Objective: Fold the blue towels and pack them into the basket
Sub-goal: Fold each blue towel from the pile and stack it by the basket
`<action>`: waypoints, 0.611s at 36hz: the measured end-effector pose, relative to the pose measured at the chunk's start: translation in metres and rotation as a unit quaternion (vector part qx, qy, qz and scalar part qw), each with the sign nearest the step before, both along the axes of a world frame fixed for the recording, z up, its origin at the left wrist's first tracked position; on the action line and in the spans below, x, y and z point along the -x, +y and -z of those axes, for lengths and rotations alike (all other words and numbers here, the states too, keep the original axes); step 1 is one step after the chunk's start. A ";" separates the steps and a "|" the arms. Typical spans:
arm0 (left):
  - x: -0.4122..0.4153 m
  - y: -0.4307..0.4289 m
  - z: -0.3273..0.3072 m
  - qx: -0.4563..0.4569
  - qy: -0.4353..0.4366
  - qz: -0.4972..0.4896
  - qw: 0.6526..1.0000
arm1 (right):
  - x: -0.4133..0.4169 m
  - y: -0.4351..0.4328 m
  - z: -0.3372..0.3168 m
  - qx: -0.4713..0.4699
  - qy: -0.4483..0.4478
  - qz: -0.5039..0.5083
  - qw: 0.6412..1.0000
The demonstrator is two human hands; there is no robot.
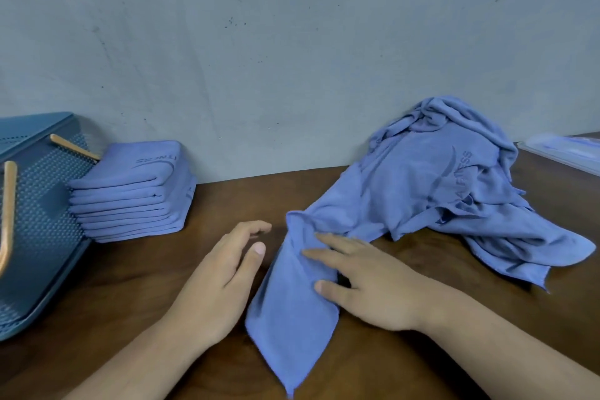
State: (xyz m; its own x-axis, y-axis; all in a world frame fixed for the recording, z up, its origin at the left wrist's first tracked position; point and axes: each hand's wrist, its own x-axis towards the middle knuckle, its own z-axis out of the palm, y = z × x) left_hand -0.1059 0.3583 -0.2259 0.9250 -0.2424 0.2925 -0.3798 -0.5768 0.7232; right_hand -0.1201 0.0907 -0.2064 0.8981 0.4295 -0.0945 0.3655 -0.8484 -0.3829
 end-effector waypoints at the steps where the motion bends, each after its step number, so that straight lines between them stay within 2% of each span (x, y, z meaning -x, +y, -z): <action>1: 0.000 0.000 0.000 0.011 -0.005 -0.004 1.000 | 0.003 0.003 -0.002 -0.010 0.011 -0.024 1.000; 4: 0.002 0.000 -0.004 0.042 -0.024 0.001 0.999 | 0.010 0.010 -0.004 -0.077 0.032 -0.077 0.993; 7: 0.004 -0.001 -0.007 0.050 -0.008 0.057 0.997 | 0.012 0.014 -0.001 -0.219 0.045 -0.083 0.971; 10: 0.005 -0.003 -0.009 -0.013 0.020 0.127 0.992 | 0.011 0.015 0.001 -0.371 0.043 -0.027 0.927; 12: 0.006 -0.006 -0.009 -0.074 0.001 0.157 0.985 | 0.005 0.011 0.004 -0.398 -0.033 0.033 0.916; 14: 0.008 -0.007 -0.010 -0.113 -0.025 0.157 0.981 | -0.005 0.002 0.010 -0.328 -0.156 0.105 0.926; 16: 0.009 -0.008 -0.011 -0.116 -0.034 0.149 0.981 | -0.011 -0.008 0.012 -0.206 -0.237 0.155 0.937; 19: 0.012 -0.006 -0.014 -0.049 -0.007 0.170 0.984 | -0.012 -0.017 0.013 -0.033 -0.264 0.220 0.939; 22: 0.014 -0.004 -0.018 0.049 0.105 0.206 0.972 | -0.013 -0.016 0.018 0.040 -0.226 0.239 0.943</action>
State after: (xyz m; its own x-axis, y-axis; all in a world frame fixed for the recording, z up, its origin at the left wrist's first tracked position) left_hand -0.1197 0.3544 -0.2075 0.7975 -0.5849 0.1478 -0.4019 -0.3323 0.8532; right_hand -0.1074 0.0747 -0.2244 0.9438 -0.0274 0.3295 0.0438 -0.9774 -0.2068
